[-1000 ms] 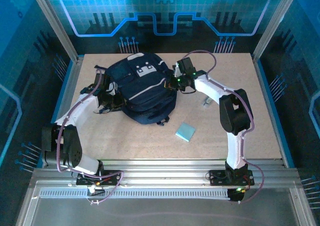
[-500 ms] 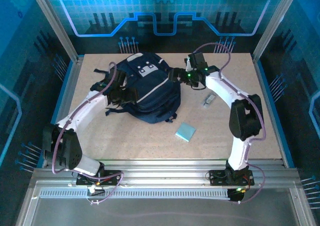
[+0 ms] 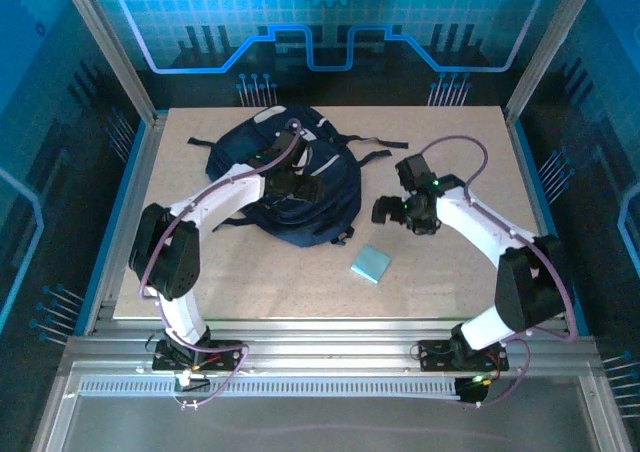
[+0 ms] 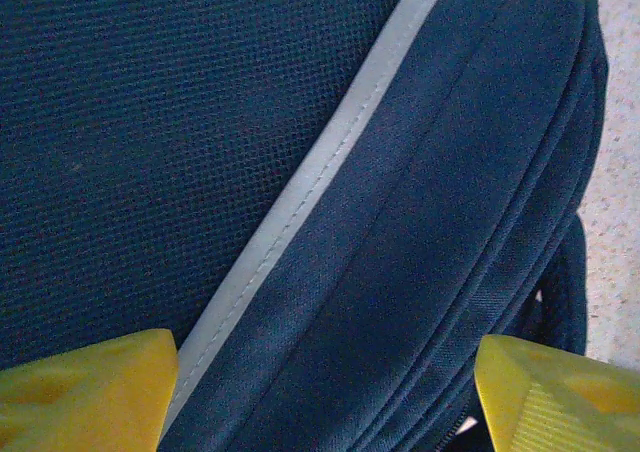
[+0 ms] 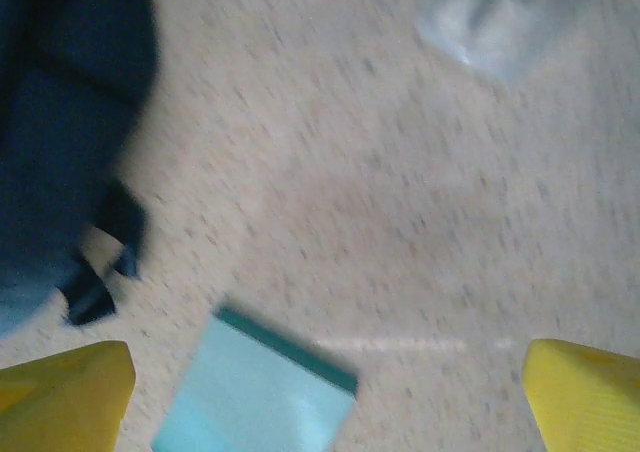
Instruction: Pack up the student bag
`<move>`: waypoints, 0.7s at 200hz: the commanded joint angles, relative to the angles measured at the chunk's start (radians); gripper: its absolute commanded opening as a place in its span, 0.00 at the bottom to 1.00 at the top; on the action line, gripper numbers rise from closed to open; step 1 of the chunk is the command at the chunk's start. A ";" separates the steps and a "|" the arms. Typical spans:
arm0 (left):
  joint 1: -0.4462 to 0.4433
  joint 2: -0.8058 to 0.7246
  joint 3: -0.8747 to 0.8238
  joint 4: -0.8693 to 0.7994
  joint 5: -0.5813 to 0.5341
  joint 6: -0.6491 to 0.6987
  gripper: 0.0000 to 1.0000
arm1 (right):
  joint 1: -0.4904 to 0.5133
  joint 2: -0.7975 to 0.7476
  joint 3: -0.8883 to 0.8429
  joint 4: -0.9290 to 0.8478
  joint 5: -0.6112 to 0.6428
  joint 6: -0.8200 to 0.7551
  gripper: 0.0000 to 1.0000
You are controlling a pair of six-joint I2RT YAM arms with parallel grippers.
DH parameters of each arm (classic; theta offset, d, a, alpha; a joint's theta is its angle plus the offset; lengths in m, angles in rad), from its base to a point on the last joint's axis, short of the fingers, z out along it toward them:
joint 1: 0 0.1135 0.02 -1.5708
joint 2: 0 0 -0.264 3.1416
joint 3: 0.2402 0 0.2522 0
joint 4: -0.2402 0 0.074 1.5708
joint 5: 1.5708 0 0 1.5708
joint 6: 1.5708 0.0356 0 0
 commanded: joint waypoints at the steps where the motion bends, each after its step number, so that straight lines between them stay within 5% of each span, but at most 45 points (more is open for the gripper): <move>1: -0.009 0.039 0.043 -0.045 -0.009 0.069 0.79 | 0.041 -0.097 -0.079 -0.054 0.026 0.115 1.00; 119: -0.054 0.140 0.078 -0.156 -0.118 0.181 0.84 | 0.140 -0.025 -0.124 -0.006 0.004 0.254 1.00; 130: -0.054 0.144 0.072 -0.146 -0.156 0.186 0.79 | 0.155 -0.023 -0.127 0.010 -0.003 0.278 1.00; 140: -0.051 0.145 0.073 -0.140 -0.159 0.191 0.61 | 0.179 -0.016 -0.126 0.019 -0.001 0.306 1.00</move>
